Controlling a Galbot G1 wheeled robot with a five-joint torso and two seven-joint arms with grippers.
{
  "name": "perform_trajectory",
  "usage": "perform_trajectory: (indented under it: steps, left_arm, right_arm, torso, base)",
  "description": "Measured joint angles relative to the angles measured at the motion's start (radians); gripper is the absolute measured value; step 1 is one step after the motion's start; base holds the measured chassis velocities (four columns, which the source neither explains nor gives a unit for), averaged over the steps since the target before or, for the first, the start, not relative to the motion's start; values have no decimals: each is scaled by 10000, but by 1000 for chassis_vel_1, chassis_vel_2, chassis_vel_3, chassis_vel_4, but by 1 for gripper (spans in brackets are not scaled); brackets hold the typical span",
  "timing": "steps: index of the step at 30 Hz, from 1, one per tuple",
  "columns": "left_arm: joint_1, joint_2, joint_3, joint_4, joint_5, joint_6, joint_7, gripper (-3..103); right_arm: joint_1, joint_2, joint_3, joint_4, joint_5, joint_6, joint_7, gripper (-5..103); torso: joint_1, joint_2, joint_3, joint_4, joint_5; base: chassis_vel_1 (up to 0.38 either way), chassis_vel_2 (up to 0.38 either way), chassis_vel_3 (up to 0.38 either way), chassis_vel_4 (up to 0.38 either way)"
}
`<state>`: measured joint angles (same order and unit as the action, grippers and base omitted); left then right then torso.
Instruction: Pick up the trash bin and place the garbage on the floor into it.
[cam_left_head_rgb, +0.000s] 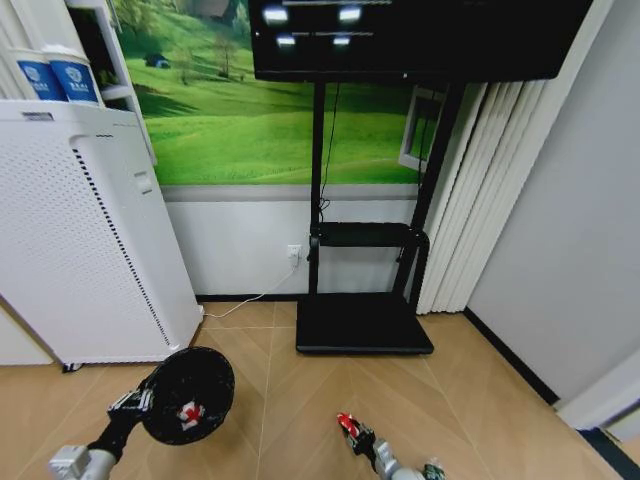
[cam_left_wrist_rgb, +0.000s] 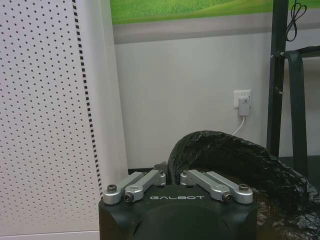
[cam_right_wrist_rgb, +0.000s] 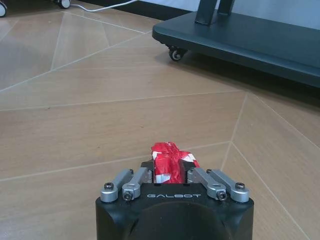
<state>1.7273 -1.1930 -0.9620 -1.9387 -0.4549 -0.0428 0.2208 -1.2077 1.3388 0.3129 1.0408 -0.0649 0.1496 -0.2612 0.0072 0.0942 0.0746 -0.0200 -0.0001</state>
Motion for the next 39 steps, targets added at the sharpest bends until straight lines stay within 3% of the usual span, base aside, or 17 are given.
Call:
perform_trajectory:
  steps: [6, 13, 20, 22, 23, 25, 27, 32, 36, 38, 39]
  left_arm:
    - [-179, 49, 159, 122, 0, 0, -19, 7]
    - [-213, 47, 246, 158, -42, 20, -30, 7]
    - [-1105, 559, 993, 928, -121, 225, -172, 7]
    - [-2151, 1370, 2025, 1973, -372, 314, -193, 7]
    - [-2151, 1370, 2025, 1973, -372, 314, -193, 7]
    - [-2719, 2133, 2931, 2716, -812, 222, 20, 7]
    - [-2844, 2274, 3120, 2807, -814, 191, 87, 7]
    - [-4490, 3174, 5128, 3362, -915, 2, 540, 7]
    - [-5266, 3319, 6093, 3505, -986, -93, 647, 7]
    - [-5887, 3385, 7092, 3639, -993, -228, 781, 7]
    - [-5887, 3385, 7092, 3639, -993, -228, 781, 7]
  right_arm:
    - [-214, -93, 184, 210, 141, 18, -29, 17]
    - [-360, -117, 312, 390, 240, 40, -29, 16]
    - [-1127, -381, 800, 2200, 941, 1, -78, 14]
    - [-1685, -696, 1215, 3871, 1793, 228, -439, 9]
    - [-1685, -696, 1215, 3871, 1793, 228, -439, 9]
    - [-1851, -1164, 1025, 5335, 3002, 279, -1019, 9]
    - [-1878, -1216, 1013, 5514, 3052, 343, -1117, 9]
    - [-2498, -1464, 1251, 7048, 3176, 975, -1652, 9]
    - [-2989, -1537, 1444, 7795, 3292, 1174, -1824, 9]
    - [-3609, -1558, 1550, 8397, 3288, 1432, -2025, 9]
    - [-3609, -1558, 1550, 8397, 3288, 1432, -2025, 9]
  torso:
    - [1, -1, 1, -3, 1]
    - [0, -1, 1, -3, 1]
    - [0, -1, 2, -1, 5]
    - [0, -1, 1, -6, 2]
    - [0, -1, 1, -6, 2]
    - [0, -1, 2, 2, 1]
    - [0, -1, 2, 3, 3]
    - [0, -1, 1, -5, 3]
    - [0, -1, 2, -6, 0]
    - [-1, -1, 2, -4, 3]
    - [-1, -1, 2, -4, 3]
  base:
    - [0, 0, 0, 0]
    - [0, 0, 0, 0]
    - [0, 0, 0, 0]
    - [0, 0, 0, 0]
    - [0, 0, 0, 0]
    - [0, 0, 0, 0]
    - [0, 0, 0, 0]
    - [0, 0, 0, 0]
    - [0, 0, 0, 0]
    - [0, 0, 0, 0]
    - [0, 0, 0, 0]
